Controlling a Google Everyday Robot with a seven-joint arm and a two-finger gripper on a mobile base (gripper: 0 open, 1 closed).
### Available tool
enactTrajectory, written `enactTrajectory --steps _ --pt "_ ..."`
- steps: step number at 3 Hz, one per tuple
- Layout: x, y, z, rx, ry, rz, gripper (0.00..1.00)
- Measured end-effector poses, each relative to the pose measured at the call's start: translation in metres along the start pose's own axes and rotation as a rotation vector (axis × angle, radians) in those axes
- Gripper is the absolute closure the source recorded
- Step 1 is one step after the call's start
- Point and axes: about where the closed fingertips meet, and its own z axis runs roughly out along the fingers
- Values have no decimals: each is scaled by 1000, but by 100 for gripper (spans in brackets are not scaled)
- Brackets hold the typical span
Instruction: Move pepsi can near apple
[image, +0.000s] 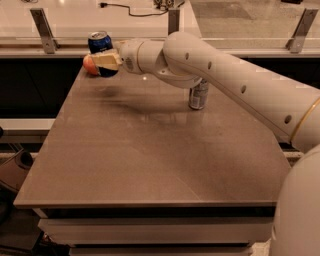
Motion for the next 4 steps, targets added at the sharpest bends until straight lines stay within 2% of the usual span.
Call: enactTrajectory --steps 2,3,4 --pt "33 -43 25 53 16 22 100" --pt "43 -57 35 71 8 35 100" --pt "48 -63 38 89 -4 41 83"
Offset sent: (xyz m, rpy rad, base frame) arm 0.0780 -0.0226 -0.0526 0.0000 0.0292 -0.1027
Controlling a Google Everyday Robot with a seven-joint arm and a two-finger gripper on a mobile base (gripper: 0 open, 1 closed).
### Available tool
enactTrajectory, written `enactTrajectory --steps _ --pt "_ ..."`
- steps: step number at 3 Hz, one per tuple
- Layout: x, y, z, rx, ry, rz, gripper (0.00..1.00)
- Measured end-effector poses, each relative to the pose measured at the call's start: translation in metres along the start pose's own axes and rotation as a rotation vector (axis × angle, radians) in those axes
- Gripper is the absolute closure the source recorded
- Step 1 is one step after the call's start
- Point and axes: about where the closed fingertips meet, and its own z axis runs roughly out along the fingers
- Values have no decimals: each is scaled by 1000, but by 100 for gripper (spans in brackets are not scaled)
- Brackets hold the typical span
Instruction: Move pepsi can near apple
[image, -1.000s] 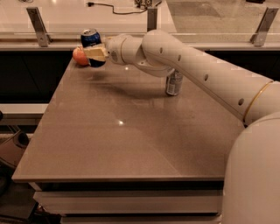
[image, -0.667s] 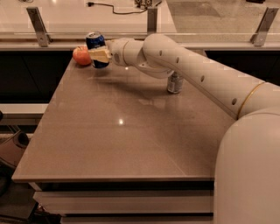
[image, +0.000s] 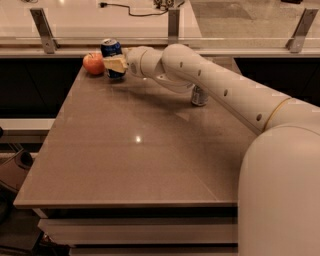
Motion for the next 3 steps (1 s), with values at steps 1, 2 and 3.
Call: enactTrajectory --steps 1,2,3 --pt "0 -2 2 12 -9 6 60" --pt "0 1 4 7 -8 6 37" --pt "0 3 5 4 -8 7 14"
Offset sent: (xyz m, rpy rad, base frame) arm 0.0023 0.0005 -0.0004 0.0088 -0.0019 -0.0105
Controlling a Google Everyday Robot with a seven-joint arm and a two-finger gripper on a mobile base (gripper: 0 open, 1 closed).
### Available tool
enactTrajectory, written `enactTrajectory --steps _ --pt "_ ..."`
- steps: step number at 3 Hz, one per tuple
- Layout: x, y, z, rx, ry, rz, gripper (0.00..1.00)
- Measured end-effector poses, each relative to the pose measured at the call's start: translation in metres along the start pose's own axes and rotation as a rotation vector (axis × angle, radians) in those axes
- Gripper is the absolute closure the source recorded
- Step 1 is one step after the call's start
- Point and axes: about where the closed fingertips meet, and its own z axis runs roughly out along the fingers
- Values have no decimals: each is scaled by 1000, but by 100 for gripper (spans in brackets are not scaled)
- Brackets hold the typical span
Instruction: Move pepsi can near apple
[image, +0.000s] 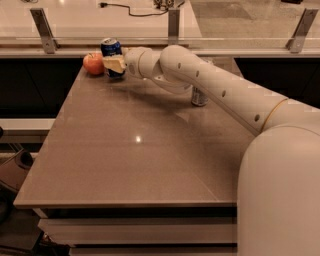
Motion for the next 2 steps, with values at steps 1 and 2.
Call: enactTrajectory --steps 1,2 --pt "0 2 2 -4 0 0 0" --pt "0 2 2 -4 0 0 0"
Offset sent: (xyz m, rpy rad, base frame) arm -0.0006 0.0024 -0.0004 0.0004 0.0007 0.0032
